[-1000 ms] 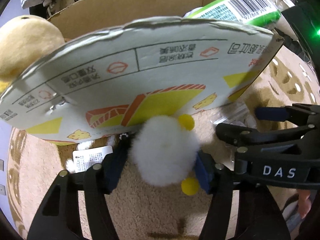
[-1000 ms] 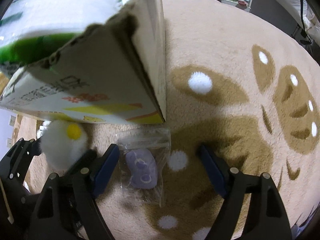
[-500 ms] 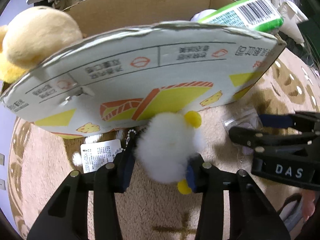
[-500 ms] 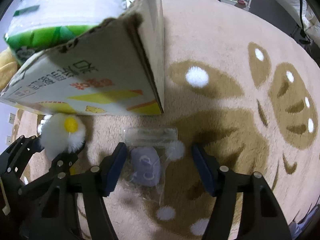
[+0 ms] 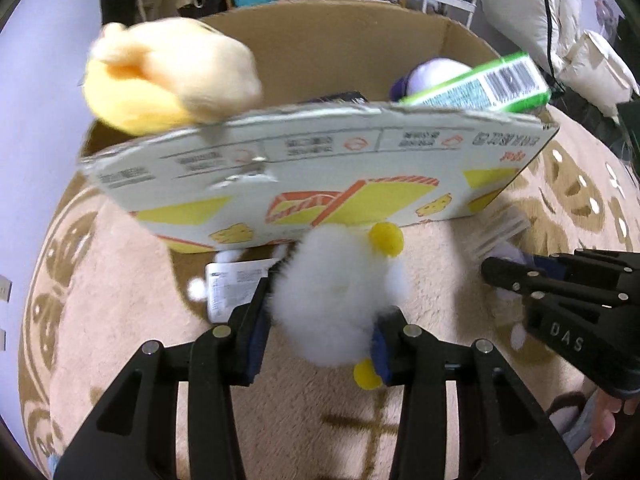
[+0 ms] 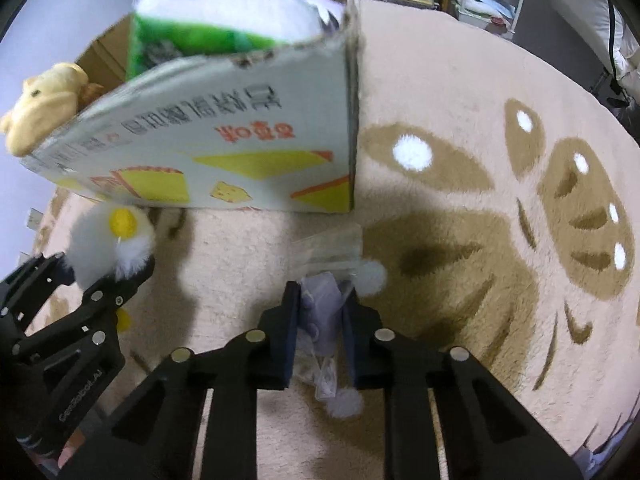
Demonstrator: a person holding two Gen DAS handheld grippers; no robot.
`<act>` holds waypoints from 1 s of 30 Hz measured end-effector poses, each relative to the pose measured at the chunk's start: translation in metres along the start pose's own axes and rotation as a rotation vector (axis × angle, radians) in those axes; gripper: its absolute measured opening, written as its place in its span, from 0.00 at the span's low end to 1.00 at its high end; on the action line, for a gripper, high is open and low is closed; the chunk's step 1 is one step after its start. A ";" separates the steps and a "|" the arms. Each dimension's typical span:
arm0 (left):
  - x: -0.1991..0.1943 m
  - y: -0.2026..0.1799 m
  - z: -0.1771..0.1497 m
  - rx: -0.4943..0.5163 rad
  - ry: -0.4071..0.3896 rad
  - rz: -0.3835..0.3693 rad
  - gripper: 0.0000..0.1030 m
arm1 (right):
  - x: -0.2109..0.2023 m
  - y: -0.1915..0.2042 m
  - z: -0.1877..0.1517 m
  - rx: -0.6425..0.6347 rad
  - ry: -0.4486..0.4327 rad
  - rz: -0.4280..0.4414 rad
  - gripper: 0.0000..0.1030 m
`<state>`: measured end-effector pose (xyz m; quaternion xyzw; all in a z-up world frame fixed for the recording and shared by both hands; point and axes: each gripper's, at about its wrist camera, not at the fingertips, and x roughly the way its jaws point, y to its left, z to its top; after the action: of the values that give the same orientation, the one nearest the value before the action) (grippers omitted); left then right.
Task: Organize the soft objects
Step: 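Lift both held items up and carry them over the box opening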
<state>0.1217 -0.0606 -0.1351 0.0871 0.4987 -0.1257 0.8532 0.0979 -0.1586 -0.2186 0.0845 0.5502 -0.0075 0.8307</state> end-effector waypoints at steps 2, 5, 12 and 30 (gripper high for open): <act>-0.015 0.004 0.000 -0.022 -0.022 0.007 0.40 | -0.008 -0.001 -0.004 -0.011 -0.021 0.001 0.13; -0.037 0.010 -0.005 -0.037 -0.067 0.010 0.40 | -0.029 0.007 -0.008 -0.021 -0.063 0.019 0.12; -0.076 0.011 -0.007 -0.061 -0.168 0.026 0.40 | -0.073 0.004 -0.018 -0.027 -0.176 0.074 0.12; -0.141 -0.011 0.013 0.008 -0.433 0.089 0.40 | -0.149 -0.006 0.024 -0.057 -0.500 0.197 0.12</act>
<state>0.0623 -0.0567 -0.0058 0.0834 0.2992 -0.1058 0.9446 0.0601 -0.1803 -0.0742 0.1098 0.3172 0.0680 0.9395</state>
